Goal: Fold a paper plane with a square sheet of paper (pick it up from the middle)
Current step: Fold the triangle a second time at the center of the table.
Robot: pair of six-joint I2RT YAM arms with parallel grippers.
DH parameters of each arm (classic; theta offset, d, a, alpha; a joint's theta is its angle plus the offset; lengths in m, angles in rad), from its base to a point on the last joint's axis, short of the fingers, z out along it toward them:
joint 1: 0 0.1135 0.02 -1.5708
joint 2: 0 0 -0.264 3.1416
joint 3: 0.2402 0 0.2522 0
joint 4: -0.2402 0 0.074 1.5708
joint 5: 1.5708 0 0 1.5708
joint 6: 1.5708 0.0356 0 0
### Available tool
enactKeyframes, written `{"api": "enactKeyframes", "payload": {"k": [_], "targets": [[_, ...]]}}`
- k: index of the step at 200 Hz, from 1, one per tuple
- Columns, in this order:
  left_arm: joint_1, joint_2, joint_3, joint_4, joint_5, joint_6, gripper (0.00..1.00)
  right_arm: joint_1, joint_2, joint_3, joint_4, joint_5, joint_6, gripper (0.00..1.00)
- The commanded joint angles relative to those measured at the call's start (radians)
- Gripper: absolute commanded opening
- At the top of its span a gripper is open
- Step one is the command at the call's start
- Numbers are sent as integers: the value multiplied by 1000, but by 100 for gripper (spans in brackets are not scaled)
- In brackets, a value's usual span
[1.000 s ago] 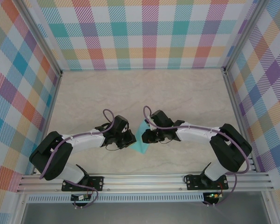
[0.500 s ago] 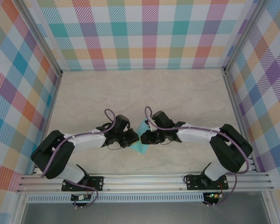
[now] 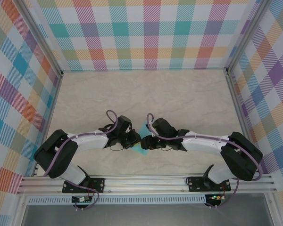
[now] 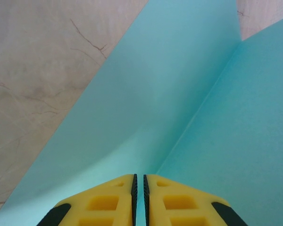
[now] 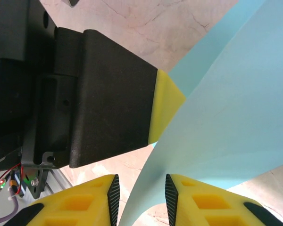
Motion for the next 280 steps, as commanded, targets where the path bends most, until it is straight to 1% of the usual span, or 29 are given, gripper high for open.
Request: {"api": "enactKeyframes", "payload": {"k": [1, 47, 67, 92, 131, 153, 173, 229, 259, 280], "targets": [[-12, 7, 27, 22, 14, -11, 14, 24, -21, -16, 22, 80, 11, 33], [-12, 8, 27, 20, 13, -13, 14, 102, -33, -6, -19, 234, 8, 33], [-12, 8, 27, 19, 12, -12, 14, 122, -45, -5, -35, 294, 10, 28], [-11, 9, 32, 16, 14, -10, 14, 130, -59, -9, -34, 321, 12, 21], [-12, 12, 35, 7, 14, -7, 14, 130, -57, 1, -55, 331, 8, 14], [-12, 6, 36, -3, 9, -4, 14, 129, -49, 8, -64, 333, 7, 9], [-11, -7, 35, -24, -6, 2, 14, 112, -39, 13, -67, 309, 8, 7], [-12, -90, 35, -171, -123, 52, 14, 11, 5, 1, -6, 93, -17, 8], [-12, -104, 26, -184, -126, 59, 14, -36, 34, 3, -8, 29, -36, 9], [-11, -106, 19, -182, -121, 60, 14, -62, 57, 21, -42, 0, -56, 10]]}}
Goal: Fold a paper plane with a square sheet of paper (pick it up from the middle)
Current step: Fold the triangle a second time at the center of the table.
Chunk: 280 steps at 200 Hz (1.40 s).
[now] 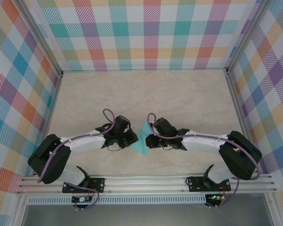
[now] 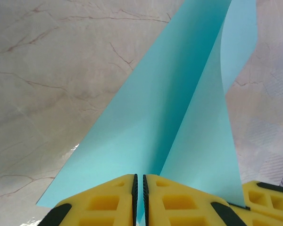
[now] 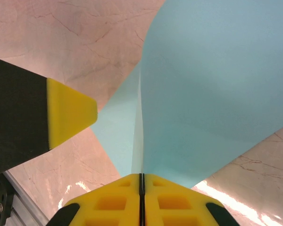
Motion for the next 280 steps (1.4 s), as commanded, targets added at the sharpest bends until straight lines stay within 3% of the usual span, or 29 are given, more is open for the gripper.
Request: {"api": "enactKeyframes", "payload": {"k": [1, 91, 164, 280], "targets": [[-11, -21, 2, -37, -18, 20, 14, -24, 31, 25, -15, -80, -44, 10], [-10, -20, 12, -44, 0, 37, 14, -72, 147, 131, -126, -107, -121, 12], [-10, -11, 15, -46, 6, 44, 14, -72, 220, 204, -207, -54, -205, 11], [-11, 1, 30, -43, 18, 51, 15, -72, 255, 216, -202, -29, -214, 12]]}}
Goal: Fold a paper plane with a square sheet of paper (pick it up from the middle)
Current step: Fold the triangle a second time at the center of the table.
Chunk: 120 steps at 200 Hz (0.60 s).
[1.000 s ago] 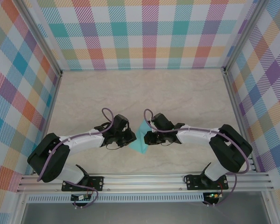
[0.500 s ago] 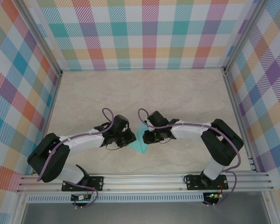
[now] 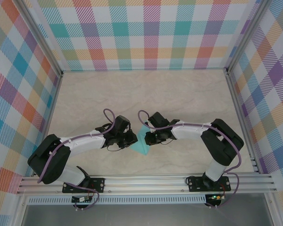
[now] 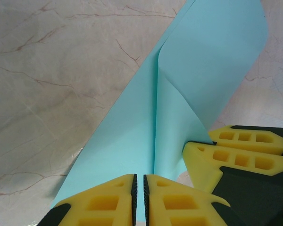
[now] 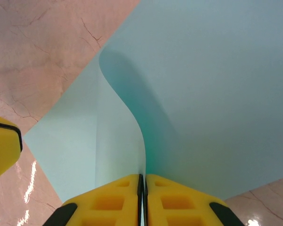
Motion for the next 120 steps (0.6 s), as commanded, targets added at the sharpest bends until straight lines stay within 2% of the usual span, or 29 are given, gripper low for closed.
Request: {"api": "enactKeyframes", "payload": {"k": [1, 120], "targets": [[-11, 2, 26, -18, 20, 18, 15, -4, 22, 19, -11, 7, -11, 12], [-6, 31, 11, 101, 84, -20, 17, -4, 35, 22, 0, 2, -3, 12]]}}
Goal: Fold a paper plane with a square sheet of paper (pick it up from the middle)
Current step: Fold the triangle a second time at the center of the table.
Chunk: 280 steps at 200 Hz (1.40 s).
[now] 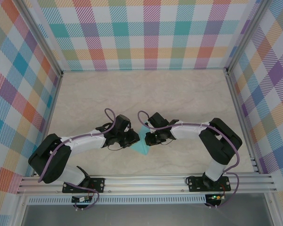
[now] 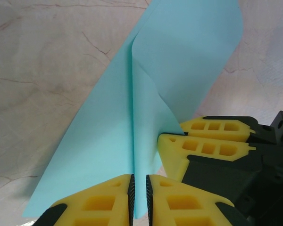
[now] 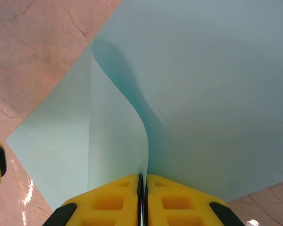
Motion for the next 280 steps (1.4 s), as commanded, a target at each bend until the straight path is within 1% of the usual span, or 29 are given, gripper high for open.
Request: {"api": "enactKeyframes", "payload": {"k": [1, 51, 99, 150, 238, 280], "targets": [[-7, 21, 5, 54, 30, -17, 17, -4, 14, 22, -3, 2, -4, 12], [-2, 45, -1, 90, 37, -44, 14, -5, 16, 20, 3, -2, -7, 12], [2, 55, 0, 83, 28, -50, 12, -6, 19, 32, -6, -8, -23, 12], [3, 50, -11, 89, 13, -64, 11, -7, 12, 26, 10, -21, -25, 12], [6, 43, -17, 87, 8, -67, 11, -10, 16, 37, -11, -13, -52, 12], [15, 55, -23, 138, 15, -91, 11, -11, 30, 32, -7, -12, -55, 12]]}}
